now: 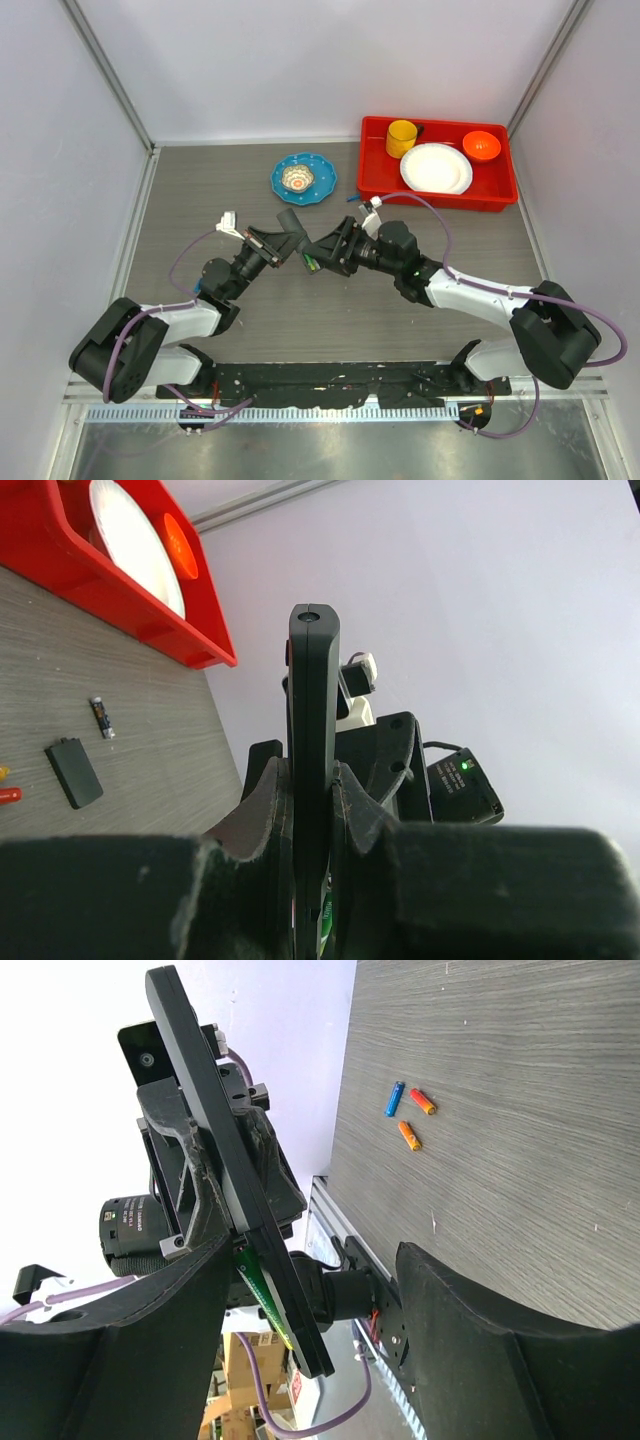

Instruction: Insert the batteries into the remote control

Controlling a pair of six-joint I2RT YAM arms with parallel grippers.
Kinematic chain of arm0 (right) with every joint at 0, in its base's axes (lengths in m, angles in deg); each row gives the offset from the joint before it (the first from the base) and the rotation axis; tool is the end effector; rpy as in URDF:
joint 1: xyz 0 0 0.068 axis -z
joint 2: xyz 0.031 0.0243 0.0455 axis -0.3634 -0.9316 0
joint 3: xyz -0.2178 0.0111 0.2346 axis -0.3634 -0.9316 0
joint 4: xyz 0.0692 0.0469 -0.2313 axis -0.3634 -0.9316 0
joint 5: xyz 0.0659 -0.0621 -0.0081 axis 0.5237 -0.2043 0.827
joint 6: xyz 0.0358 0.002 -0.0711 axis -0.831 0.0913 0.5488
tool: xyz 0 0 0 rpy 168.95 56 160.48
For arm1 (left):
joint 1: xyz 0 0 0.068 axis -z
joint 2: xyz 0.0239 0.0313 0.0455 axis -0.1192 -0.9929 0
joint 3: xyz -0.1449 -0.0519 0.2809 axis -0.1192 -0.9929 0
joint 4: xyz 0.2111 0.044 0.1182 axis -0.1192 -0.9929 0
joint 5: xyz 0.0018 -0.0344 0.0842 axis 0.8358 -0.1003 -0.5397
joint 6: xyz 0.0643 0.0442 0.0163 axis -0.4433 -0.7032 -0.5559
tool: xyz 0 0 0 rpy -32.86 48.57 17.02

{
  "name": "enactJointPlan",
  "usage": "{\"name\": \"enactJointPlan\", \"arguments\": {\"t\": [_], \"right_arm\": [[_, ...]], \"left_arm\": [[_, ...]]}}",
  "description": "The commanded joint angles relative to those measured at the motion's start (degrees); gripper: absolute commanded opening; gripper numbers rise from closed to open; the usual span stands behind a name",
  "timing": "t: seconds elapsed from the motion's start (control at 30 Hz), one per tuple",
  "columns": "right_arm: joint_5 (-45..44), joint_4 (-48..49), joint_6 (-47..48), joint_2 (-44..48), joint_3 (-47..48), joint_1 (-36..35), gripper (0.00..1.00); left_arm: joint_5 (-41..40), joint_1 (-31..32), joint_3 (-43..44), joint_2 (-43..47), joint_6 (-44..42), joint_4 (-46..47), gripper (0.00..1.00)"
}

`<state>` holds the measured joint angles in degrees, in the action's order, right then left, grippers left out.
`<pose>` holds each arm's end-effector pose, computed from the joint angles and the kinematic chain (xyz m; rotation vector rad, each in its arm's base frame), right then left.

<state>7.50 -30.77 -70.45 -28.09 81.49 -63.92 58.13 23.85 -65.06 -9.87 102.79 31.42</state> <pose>0.2031 0.2187 0.2903 0.1918 2.1052 1.6222 0.1984 -0.1309 0.2811 -0.4824 1.4793 -1.6869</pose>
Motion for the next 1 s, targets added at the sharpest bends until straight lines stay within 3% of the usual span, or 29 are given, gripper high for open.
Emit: {"name": "enactJointPlan", "arguments": {"t": [0.0,0.97], "right_arm": [[0.4,0.9,0.1,-0.7,-0.7,-0.8,0.70],[0.5,4.9,-2.0,-2.0,-2.6,-1.4,0.66]], "left_arm": [[-1.6,0.1,2.5,1.7,-0.6,15.2,0.00],[-1.6,0.2,2.9,2.0,-0.6,15.2,0.00]]}}
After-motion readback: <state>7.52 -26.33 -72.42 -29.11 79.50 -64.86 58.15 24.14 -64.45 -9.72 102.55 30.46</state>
